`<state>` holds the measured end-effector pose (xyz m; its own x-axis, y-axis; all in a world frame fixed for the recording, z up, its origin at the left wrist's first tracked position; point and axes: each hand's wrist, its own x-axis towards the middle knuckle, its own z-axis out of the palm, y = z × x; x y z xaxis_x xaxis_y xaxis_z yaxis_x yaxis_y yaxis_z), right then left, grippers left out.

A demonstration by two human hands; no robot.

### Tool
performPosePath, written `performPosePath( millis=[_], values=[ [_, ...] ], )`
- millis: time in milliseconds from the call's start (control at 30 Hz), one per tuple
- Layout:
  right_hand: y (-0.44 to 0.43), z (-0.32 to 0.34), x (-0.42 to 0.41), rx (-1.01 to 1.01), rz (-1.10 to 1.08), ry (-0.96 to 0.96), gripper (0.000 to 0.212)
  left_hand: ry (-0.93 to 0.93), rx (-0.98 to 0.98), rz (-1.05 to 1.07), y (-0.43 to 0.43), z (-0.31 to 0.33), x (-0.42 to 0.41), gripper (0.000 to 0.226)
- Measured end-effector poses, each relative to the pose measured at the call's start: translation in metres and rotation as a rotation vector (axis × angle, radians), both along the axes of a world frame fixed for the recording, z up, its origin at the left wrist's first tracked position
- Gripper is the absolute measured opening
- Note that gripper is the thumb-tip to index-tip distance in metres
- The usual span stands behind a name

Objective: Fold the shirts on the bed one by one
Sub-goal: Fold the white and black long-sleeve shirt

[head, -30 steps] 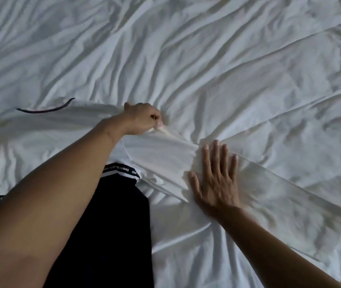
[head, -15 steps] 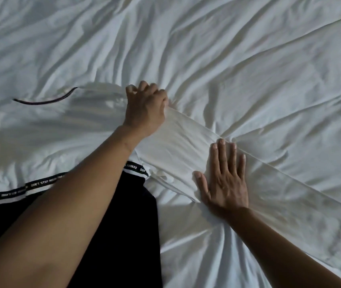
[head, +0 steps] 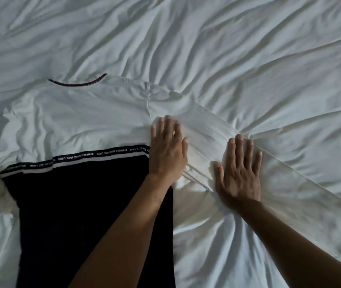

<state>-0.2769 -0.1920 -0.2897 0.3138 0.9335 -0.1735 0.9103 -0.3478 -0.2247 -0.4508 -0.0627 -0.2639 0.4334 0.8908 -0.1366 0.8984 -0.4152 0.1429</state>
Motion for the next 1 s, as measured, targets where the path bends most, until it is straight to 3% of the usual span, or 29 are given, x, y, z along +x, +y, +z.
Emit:
performPosePath(
  millis=[167,400,600,700,800,867,933,1000],
  values=[
    [0.016,0.014,-0.023,0.004,-0.044,0.025,0.077,-0.156,0.034,0.214,0.026,0.034,-0.059,0.060],
    [0.099,0.042,-0.151,0.161,0.231,0.059,0.073,-0.069,0.047,0.263,0.048,0.027,-0.209,0.057],
    [0.166,0.027,-0.282,0.068,0.433,0.100,0.073,-0.051,0.183,0.582,0.109,0.026,-0.332,0.056],
    [0.200,0.012,-0.352,0.053,0.487,0.165,0.071,-0.003,-0.016,0.793,0.145,0.029,-0.379,0.066],
    [0.242,0.007,-0.414,0.005,0.416,0.217,0.073,-0.067,-0.175,0.875,0.175,0.029,-0.415,0.068],
    [0.270,0.003,-0.447,0.004,0.384,0.214,0.073,-0.218,-0.299,0.895,0.196,0.026,-0.438,0.065],
    [0.288,-0.004,-0.470,0.030,0.352,0.175,0.070,-0.503,-0.481,0.950,0.212,0.024,-0.460,0.064],
    [0.296,-0.014,-0.481,0.051,0.319,0.093,0.068,-0.640,-0.592,0.932,0.222,0.026,-0.476,0.049]
  ],
)
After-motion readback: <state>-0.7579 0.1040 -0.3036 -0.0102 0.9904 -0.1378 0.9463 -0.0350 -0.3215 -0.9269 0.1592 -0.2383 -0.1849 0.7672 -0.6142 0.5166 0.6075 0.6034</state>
